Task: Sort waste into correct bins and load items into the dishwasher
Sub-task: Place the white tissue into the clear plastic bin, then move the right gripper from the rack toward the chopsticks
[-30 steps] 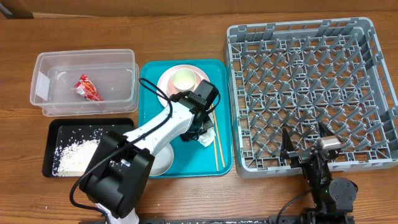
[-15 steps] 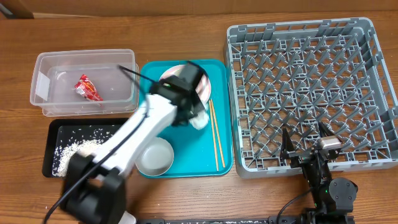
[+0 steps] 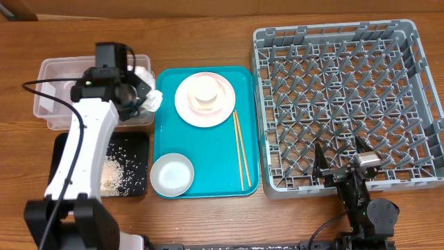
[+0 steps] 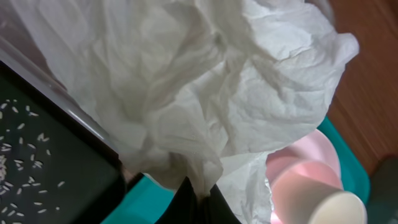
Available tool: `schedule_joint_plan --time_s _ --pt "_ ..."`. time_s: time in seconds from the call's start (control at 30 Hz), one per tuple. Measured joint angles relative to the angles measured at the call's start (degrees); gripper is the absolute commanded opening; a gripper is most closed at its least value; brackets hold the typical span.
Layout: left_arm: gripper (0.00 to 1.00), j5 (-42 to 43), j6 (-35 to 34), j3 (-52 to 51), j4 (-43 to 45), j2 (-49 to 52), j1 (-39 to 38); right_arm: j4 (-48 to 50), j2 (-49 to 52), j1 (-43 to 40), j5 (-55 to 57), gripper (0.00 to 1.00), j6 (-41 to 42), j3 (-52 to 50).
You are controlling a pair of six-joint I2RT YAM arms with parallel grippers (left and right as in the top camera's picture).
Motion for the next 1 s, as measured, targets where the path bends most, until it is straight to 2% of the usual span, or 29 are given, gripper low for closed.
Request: schedule_joint_plan --time_s 0.47,0.67,0.73,0.8,0.87,0.93,1.0 --pt "0.04 -0.46 2.82 0.0 8.61 11.5 9.16 -0.02 0.0 0.0 0.0 1.0 -0.04 0.0" --pt "0.1 -0.68 5.35 0.0 11.78 15.08 10.1 -0.04 0.0 0.0 0.02 1.0 -0.02 0.0" --pt "0.17 -0.66 6.51 0.0 12.94 15.82 10.1 -0.04 0.0 0.0 0.02 1.0 -0.04 0.0" --pt "0.33 -0.66 8.04 0.0 14.19 16.02 10.1 -0.02 0.0 0.0 0.02 1.0 -0.04 0.0" --pt "0.45 -0.63 9.2 0.07 14.78 16.0 10.1 -0.02 0.0 0.0 0.0 1.0 -0.04 0.0" --pt "0.52 -0.63 10.29 0.24 14.69 16.0 10.1 -0.04 0.0 0.0 0.0 1.0 -0.04 0.0" --pt "0.55 -0.55 11.23 1.07 12.79 16.0 10.1 0.0 0.0 0.0 0.0 1.0 -0.02 0.0"
